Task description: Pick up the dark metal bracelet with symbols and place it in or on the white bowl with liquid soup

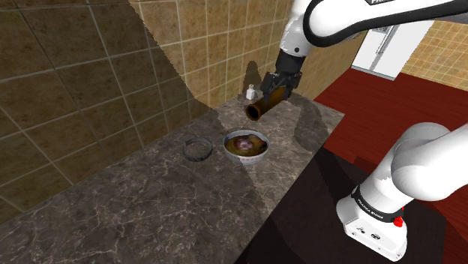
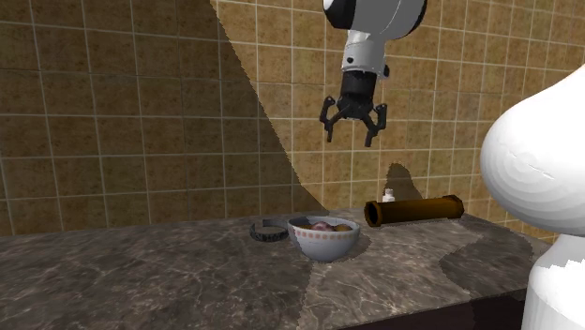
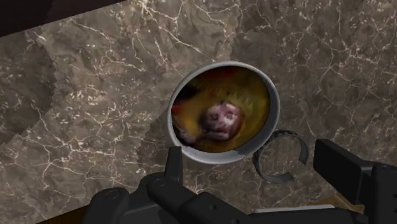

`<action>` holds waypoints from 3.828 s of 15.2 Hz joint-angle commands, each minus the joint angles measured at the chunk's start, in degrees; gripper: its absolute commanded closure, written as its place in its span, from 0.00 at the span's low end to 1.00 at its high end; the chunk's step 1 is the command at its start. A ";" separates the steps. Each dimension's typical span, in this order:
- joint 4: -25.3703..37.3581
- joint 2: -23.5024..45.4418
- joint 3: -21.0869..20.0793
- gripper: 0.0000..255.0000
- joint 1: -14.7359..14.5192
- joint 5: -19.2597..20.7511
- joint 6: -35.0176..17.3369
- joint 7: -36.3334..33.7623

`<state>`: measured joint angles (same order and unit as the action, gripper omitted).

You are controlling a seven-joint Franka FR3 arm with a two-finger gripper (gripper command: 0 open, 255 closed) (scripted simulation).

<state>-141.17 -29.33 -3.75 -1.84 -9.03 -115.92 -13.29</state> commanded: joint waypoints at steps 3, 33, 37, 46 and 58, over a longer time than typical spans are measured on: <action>1.00 7.96 -2.35 0.00 -0.46 0.26 -7.33 -1.99; 34.10 65.25 -2.91 0.00 -7.62 17.80 -30.78 -20.16; 34.45 66.30 -2.74 0.00 -7.73 17.96 -31.48 -20.26; 34.48 66.28 -2.75 1.00 -7.75 17.96 -31.42 -20.28; 33.85 62.69 -3.33 1.00 -7.31 17.31 -28.47 -19.77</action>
<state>-107.24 33.93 -6.98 -9.21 8.38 -144.90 -33.13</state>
